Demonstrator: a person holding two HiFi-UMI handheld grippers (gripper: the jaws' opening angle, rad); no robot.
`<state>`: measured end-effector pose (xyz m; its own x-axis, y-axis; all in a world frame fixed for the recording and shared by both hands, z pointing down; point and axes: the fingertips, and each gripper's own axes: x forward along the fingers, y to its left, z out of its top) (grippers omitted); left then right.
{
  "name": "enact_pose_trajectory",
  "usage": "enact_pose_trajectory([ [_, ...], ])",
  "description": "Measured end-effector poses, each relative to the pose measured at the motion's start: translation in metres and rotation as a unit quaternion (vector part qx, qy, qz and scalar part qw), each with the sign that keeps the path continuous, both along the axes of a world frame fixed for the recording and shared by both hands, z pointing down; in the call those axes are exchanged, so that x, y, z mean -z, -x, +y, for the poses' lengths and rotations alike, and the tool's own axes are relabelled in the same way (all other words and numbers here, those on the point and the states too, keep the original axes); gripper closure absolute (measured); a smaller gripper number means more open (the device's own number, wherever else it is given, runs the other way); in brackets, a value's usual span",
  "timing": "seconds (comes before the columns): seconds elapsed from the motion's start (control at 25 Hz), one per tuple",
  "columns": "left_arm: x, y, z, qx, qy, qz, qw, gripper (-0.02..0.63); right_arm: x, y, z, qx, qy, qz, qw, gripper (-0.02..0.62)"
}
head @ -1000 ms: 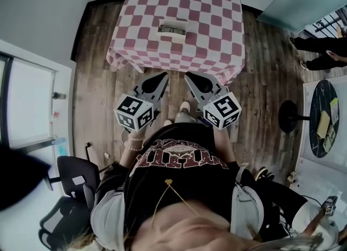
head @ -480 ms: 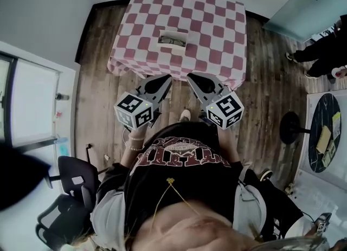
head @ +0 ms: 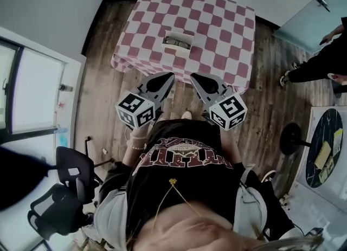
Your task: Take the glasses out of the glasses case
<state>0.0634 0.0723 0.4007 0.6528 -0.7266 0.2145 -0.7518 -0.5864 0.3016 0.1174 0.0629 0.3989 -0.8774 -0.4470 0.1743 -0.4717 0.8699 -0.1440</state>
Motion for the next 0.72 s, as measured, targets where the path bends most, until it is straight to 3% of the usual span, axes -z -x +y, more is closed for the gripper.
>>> enact_pose_trajectory([
  [0.4,-0.011,0.006,-0.022,0.000,0.015,-0.009,0.9999,0.606,-0.003,-0.001,-0.020,-0.007,0.008,-0.001,1.000,0.575],
  [0.72,-0.013,0.022,-0.069,-0.039,0.015,-0.012,0.9990,0.606,-0.008,0.001,-0.060,-0.067,0.016,-0.002,0.998,0.575],
])
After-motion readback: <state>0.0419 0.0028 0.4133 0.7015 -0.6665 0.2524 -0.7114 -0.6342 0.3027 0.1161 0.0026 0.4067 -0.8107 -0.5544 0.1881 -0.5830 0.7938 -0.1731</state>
